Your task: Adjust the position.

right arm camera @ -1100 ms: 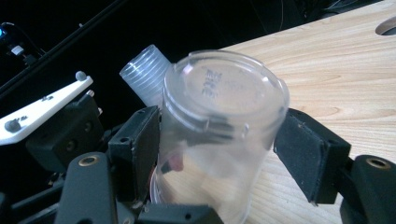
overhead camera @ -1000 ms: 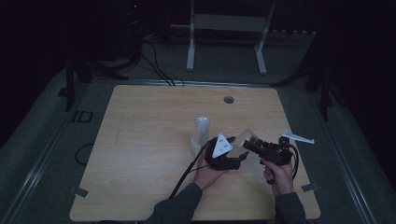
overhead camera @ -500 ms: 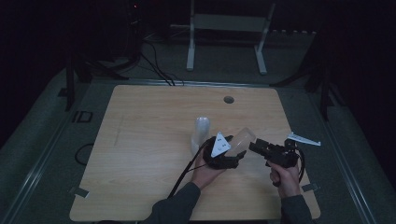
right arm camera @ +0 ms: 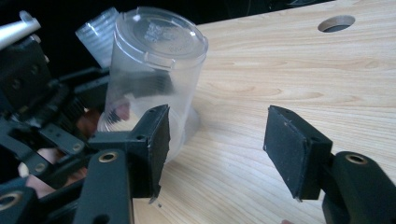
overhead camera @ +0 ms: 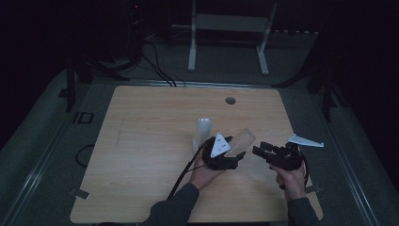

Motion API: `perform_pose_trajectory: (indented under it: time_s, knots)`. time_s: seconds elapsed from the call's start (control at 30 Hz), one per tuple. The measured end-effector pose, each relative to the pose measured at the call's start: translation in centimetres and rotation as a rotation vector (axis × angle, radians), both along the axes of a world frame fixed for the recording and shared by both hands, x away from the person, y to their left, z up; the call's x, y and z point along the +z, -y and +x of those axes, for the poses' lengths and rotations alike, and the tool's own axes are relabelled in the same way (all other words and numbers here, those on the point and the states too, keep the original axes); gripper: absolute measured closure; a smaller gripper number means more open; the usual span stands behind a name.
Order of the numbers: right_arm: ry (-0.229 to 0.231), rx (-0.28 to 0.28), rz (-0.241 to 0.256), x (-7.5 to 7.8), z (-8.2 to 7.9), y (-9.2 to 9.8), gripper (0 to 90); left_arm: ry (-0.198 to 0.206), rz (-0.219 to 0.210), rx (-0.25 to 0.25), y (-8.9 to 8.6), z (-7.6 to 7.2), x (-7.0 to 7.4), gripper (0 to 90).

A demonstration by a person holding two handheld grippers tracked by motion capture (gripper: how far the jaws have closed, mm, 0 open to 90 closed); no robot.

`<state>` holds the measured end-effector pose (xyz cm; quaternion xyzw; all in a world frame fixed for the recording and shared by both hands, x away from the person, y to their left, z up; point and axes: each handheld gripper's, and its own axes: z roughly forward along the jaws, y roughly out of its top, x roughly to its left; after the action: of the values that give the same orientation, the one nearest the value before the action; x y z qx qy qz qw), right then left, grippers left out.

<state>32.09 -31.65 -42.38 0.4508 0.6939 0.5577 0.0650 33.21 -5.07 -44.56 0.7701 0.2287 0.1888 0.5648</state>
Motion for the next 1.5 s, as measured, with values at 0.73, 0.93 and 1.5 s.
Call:
perform_pose_trajectory:
  time_s: [0.73,0.93,1.5]
  knots:
    - [0.091,0.027,-0.367,1.4,-0.4,-1.9,44.4,-0.021,0.063,-0.024,-0.6,0.4,-0.1,29.2]
    - [0.106,0.037,-0.423,1.8,-0.4,-2.3,44.4,-0.026,0.084,-0.029,-0.8,0.5,-0.1,29.2]
    - [0.136,0.083,-0.564,2.5,-0.3,-2.8,44.5,-0.026,0.129,-0.043,-0.9,0.6,-0.1,29.2]
